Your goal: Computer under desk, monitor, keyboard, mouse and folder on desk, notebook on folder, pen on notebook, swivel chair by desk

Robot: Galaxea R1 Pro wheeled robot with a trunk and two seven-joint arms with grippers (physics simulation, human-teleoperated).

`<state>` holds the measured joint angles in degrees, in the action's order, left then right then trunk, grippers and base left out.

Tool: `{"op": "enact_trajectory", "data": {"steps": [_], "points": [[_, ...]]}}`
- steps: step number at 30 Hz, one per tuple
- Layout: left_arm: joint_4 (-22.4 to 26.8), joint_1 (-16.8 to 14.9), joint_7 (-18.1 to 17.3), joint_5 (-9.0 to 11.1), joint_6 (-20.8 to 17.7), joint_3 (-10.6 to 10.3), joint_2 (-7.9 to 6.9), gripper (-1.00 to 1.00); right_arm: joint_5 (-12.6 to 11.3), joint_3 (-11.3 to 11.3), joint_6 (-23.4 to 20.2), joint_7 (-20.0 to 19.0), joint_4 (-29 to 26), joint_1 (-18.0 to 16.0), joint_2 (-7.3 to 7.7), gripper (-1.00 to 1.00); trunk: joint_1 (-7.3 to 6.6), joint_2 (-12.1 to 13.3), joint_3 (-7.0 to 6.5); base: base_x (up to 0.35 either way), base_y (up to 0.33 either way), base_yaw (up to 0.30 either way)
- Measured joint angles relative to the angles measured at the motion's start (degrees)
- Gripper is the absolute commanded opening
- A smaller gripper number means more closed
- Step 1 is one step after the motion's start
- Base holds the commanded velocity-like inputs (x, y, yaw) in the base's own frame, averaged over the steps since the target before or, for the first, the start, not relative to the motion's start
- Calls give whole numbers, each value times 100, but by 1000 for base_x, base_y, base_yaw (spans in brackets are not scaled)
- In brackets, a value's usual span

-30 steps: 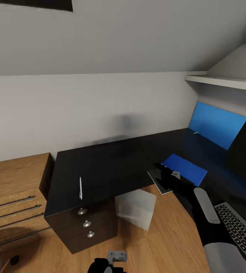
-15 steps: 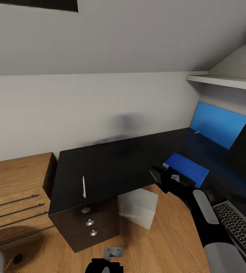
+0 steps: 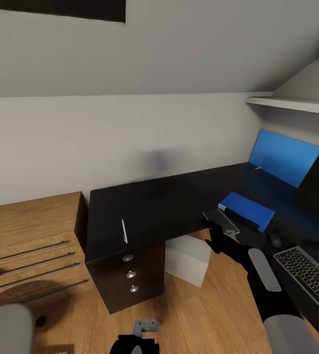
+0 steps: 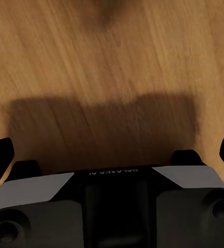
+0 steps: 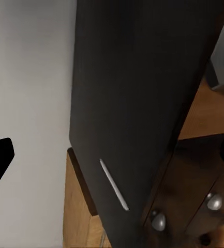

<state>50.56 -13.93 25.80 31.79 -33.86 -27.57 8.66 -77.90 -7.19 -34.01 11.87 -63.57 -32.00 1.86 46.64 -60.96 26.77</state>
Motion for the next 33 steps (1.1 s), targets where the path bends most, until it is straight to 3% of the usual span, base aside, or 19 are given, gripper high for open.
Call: {"op": "enact_trajectory", "data": {"steps": [2,3,8,24,33], "points": [[4,0,2,1,1,1,-1,100,126,1,171,-4,25,0,-2,100,0,0,0,-31,30,0],[25,0,-1,3,12,3,-1,100,508,9,688,-13,96,1,-29,100,-1,0,0,-10,10,0],[122,0,30,3,68,-1,7,100,729,20,1070,-30,333,1,-47,100,-1,0,0,-5,5,0],[721,0,52,32,303,99,7,100,783,-70,1235,-40,567,2,-28,100,-1,0,0,0,0,0],[790,0,53,38,316,166,7,100,763,-184,1240,-77,742,0,-21,100,196,-360,161,0,0,0]]}}
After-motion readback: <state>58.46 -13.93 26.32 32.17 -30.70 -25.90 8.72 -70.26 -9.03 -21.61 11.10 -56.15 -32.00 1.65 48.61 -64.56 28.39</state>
